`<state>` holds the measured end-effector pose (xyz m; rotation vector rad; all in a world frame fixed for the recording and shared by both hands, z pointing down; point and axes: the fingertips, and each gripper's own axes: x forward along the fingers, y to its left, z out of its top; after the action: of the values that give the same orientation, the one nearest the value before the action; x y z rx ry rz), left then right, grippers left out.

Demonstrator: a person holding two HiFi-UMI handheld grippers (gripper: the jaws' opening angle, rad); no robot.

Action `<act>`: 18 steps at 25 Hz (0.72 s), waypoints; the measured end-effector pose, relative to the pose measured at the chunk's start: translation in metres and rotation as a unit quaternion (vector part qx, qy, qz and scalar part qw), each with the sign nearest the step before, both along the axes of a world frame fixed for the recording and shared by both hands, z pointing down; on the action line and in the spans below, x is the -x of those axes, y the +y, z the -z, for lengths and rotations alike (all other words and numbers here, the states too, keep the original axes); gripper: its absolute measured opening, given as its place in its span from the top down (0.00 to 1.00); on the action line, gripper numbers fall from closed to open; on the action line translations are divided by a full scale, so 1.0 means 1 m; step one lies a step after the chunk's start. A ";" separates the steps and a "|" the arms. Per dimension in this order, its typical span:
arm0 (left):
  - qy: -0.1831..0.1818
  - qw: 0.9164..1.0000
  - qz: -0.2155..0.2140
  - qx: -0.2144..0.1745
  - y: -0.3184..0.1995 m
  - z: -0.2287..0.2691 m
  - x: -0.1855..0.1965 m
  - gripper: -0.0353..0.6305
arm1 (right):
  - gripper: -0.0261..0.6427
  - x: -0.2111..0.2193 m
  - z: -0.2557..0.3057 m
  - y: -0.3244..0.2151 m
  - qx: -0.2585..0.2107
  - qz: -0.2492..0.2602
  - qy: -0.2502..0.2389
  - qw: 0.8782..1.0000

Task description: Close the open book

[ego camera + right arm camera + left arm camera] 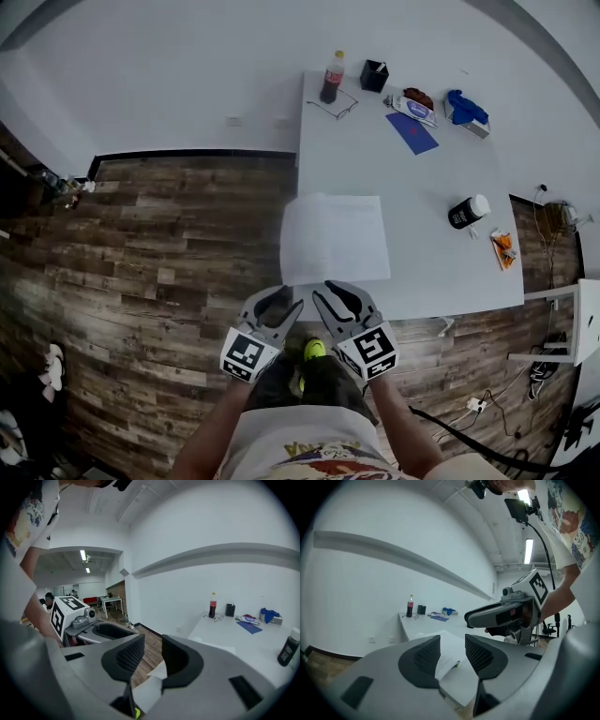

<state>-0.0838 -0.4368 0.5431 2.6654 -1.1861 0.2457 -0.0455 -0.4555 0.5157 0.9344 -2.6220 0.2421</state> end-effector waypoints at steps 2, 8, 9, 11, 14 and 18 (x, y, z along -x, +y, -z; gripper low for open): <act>-0.005 1.000 0.002 0.004 -0.007 -0.010 0.002 0.73 | 0.82 0.002 -0.011 -0.005 0.009 -0.001 0.001 1.000; -0.029 0.999 0.015 0.017 -0.029 -0.058 0.010 0.73 | 0.82 0.000 -0.047 -0.022 0.034 -0.002 0.003 0.999; -0.036 0.999 0.017 0.020 -0.032 -0.067 0.012 0.73 | 0.82 -0.001 -0.052 -0.025 0.037 -0.002 0.004 0.999; -0.047 0.998 0.018 0.026 -0.038 -0.087 0.017 0.73 | 0.82 -0.003 -0.062 -0.032 0.042 0.000 0.007 0.999; -0.043 0.998 0.023 0.042 -0.046 -0.116 0.019 0.73 | 0.82 -0.006 -0.078 -0.043 0.048 0.003 0.011 0.999; -0.052 0.997 0.021 0.055 -0.047 -0.156 0.019 0.73 | 0.82 -0.006 -0.101 -0.050 0.055 0.008 0.019 0.998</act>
<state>-0.1024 -0.4842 0.6992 2.5589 -1.2191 0.4344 -0.0399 -0.5059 0.6166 0.8717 -2.5530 0.3572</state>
